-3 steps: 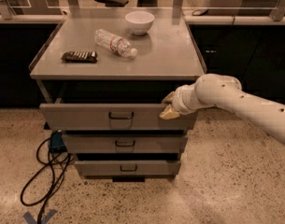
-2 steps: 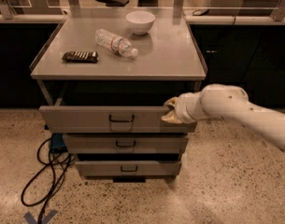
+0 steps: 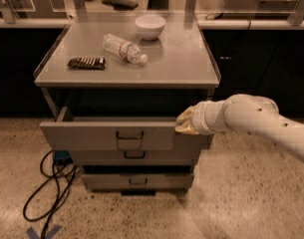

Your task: Open top drawer

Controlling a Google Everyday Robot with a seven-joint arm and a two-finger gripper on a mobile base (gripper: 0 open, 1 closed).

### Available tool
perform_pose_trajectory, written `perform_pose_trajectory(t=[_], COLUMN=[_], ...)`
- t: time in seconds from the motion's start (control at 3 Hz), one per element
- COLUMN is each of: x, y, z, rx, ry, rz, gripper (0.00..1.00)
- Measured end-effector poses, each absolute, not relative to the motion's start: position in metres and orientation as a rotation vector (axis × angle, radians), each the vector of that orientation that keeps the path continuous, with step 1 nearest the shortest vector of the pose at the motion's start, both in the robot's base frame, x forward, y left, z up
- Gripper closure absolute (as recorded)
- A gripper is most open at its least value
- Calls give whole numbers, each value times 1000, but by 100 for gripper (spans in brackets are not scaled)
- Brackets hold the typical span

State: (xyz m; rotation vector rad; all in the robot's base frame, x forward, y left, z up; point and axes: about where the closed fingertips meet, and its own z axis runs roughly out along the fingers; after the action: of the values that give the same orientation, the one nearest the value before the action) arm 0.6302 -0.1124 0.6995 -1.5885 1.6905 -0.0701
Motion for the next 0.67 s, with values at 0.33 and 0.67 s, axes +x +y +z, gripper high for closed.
perform_pose_trajectory(t=[0.33,0.67], x=[626,595], y=[-112,-132], z=[701,689], rx=[-1588,-1588], ry=[1690,1684], rz=[-70,-90], gripper=[100,100])
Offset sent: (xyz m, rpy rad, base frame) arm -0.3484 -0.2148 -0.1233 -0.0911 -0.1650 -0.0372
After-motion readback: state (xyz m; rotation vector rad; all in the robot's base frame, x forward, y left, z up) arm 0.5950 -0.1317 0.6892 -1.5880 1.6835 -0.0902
